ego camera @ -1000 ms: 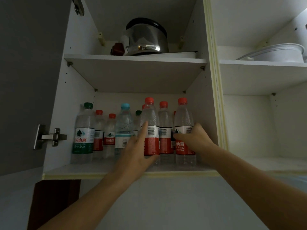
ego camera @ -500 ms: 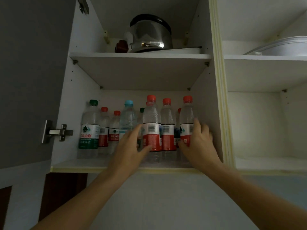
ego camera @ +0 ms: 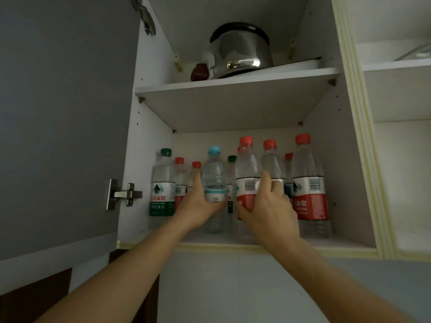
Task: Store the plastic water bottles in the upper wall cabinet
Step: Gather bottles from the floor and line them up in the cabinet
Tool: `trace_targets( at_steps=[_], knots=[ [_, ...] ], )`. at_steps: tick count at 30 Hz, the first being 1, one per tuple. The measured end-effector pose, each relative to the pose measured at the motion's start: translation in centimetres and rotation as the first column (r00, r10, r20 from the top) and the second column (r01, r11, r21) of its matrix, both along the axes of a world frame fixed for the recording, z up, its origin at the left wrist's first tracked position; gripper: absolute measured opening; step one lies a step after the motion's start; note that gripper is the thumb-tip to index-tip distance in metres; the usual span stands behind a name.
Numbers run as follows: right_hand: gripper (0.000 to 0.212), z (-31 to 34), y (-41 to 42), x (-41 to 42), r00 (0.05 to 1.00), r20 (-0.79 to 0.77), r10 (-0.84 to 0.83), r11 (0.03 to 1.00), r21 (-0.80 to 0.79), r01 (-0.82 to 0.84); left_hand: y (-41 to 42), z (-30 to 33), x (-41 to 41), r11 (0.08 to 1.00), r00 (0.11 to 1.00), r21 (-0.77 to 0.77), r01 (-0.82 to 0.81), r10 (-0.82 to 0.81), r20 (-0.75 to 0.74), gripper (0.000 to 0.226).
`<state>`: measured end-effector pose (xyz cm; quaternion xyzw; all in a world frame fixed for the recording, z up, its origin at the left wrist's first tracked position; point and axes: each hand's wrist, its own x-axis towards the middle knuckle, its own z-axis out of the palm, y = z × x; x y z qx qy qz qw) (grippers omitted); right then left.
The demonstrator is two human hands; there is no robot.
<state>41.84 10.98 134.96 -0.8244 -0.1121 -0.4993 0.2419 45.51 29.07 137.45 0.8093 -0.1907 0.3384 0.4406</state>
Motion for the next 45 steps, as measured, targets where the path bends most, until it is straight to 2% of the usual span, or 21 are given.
trace_targets(
  at_steps=[2,5,11,17,21,26,35,39,45],
  knots=[
    [0.09,-0.2,0.5,0.3,1.0,-0.006,-0.011,1.0,0.004,0.011,0.4,0.4,0.4,0.999,1.0,0.03,0.015,-0.015,0.002,0.09],
    [0.09,0.1,1.1,0.6,0.986,-0.097,0.137,0.987,0.098,-0.128,1.5,1.0,0.8,0.997,1.0,0.077,0.005,-0.005,-0.003,0.094],
    [0.07,0.8,2.3,2.2,0.915,-0.188,0.357,0.931,0.147,-0.333,4.6,0.2,1.6,0.955,0.963,0.129,-0.269,0.265,0.05,0.108],
    [0.066,3.5,2.8,4.1,0.848,-0.375,0.375,0.924,0.078,-0.375,5.5,-0.8,1.2,0.8,0.825,0.22,-0.559,0.507,0.249,0.107],
    [0.064,4.8,3.7,5.0,0.796,-0.474,0.376,0.92,0.092,-0.38,5.8,-1.0,0.8,0.712,0.747,0.237,-0.661,0.594,0.299,0.099],
    [0.063,5.3,5.3,6.6,0.784,-0.508,0.357,0.927,0.088,-0.365,5.8,-1.0,0.9,0.679,0.725,0.257,-0.688,0.625,0.29,0.094],
    [0.061,5.5,6.7,9.1,0.767,-0.528,0.364,0.922,0.091,-0.375,6.1,-1.2,1.8,0.749,0.78,0.223,-0.624,0.581,0.23,0.079],
    [0.051,5.3,7.3,9.5,0.771,-0.522,0.365,0.922,0.085,-0.378,6.2,-1.3,1.9,0.752,0.788,0.239,-0.614,0.569,0.235,0.071],
    [0.055,5.1,7.9,9.1,0.771,-0.51,0.381,0.919,0.114,-0.379,6.5,-1.4,2.2,0.774,0.807,0.233,-0.589,0.551,0.212,0.058]
  ],
)
